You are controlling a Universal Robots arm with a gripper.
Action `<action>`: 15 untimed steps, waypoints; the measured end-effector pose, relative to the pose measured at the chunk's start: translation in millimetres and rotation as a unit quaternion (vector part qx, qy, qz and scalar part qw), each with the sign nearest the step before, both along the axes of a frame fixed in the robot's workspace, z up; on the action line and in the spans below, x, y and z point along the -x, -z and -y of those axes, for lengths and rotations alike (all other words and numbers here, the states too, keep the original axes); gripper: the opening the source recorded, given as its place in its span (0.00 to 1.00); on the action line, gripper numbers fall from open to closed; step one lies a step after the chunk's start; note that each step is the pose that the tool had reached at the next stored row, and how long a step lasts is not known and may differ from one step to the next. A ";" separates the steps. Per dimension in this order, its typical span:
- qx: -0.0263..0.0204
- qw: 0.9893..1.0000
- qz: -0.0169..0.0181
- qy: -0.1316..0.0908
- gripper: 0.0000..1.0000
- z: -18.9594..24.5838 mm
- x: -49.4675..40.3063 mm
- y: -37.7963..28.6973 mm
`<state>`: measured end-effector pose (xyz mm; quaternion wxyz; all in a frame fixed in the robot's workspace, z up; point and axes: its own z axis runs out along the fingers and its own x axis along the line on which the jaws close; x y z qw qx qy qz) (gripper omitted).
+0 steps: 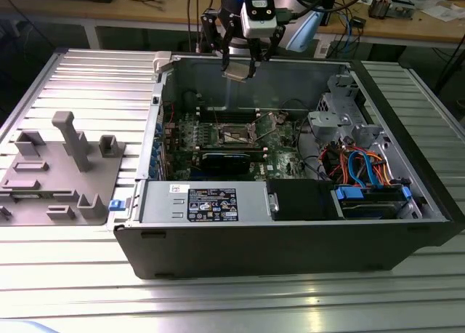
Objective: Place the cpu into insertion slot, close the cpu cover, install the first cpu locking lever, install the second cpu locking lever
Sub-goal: 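Place the cpu into insertion slot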
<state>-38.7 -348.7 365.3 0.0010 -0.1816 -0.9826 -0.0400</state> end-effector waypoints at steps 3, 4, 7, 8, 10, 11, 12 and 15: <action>0.000 1.000 0.000 0.010 0.54 0.0 0.0 0.0; 0.000 1.000 0.000 0.014 0.54 0.0 0.0 0.1; 0.001 1.000 0.000 0.022 0.54 0.0 0.0 0.2; 0.001 1.000 0.000 0.026 0.54 0.0 0.0 0.2; 0.001 0.999 0.000 0.036 0.54 0.0 0.0 0.3; 0.001 0.999 0.000 0.038 0.54 0.0 0.0 0.3; 0.001 0.999 0.000 0.043 0.54 0.0 0.0 0.4; 0.001 0.999 0.000 0.053 0.54 0.0 0.0 0.5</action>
